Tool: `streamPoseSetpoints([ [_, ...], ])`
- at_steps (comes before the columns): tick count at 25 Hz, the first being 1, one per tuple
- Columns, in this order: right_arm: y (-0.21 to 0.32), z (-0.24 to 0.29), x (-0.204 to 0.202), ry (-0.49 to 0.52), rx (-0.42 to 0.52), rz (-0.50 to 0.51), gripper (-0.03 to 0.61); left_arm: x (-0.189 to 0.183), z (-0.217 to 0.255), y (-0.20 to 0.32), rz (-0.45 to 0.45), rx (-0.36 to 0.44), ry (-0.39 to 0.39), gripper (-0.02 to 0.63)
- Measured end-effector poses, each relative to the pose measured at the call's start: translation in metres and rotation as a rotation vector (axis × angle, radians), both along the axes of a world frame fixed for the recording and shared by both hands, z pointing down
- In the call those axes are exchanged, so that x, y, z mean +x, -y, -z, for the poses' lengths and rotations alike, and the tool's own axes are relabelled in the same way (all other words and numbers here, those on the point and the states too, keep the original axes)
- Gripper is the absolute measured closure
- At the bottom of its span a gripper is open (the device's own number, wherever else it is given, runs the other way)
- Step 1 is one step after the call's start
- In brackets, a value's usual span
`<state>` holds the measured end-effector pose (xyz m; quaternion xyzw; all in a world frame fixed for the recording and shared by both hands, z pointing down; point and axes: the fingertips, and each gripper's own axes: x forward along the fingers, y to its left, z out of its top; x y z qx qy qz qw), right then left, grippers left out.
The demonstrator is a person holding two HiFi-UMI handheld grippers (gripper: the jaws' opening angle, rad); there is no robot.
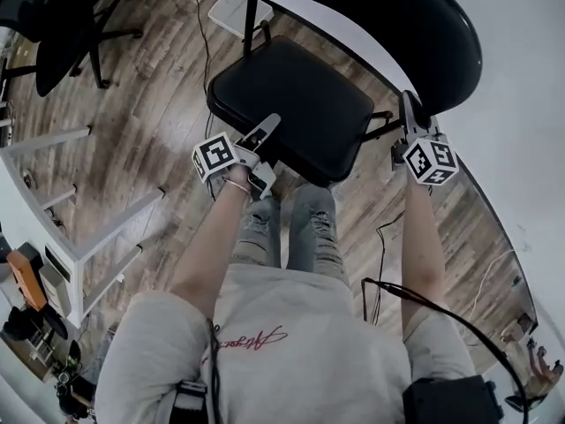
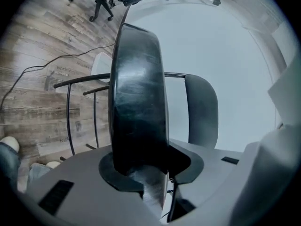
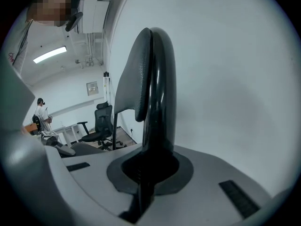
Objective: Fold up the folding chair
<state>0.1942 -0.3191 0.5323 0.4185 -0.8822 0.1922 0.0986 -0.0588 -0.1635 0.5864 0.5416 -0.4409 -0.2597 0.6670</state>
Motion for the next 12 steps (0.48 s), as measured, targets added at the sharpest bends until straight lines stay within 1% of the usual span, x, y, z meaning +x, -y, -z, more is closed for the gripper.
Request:
streamPoseSetpoints([
  [3, 0.024, 0.004, 0.004, 0.010, -0.002, 0.011, 0.563, 0.007, 0.012, 0.033, 0.047, -0.052, 0.000, 0.466],
  [9, 0.053, 0.014, 0.012, 0.029, 0.010, 0.026, 0.564, 0.021, 0.037, 0.088, 0.252, -0.115, -0.018, 0.463],
  [12, 0.068, 0.016, 0.016, 0.032, 0.014, 0.035, 0.563, 0.027, 0.045, 0.117, 0.314, -0.141, -0.002, 0.451],
])
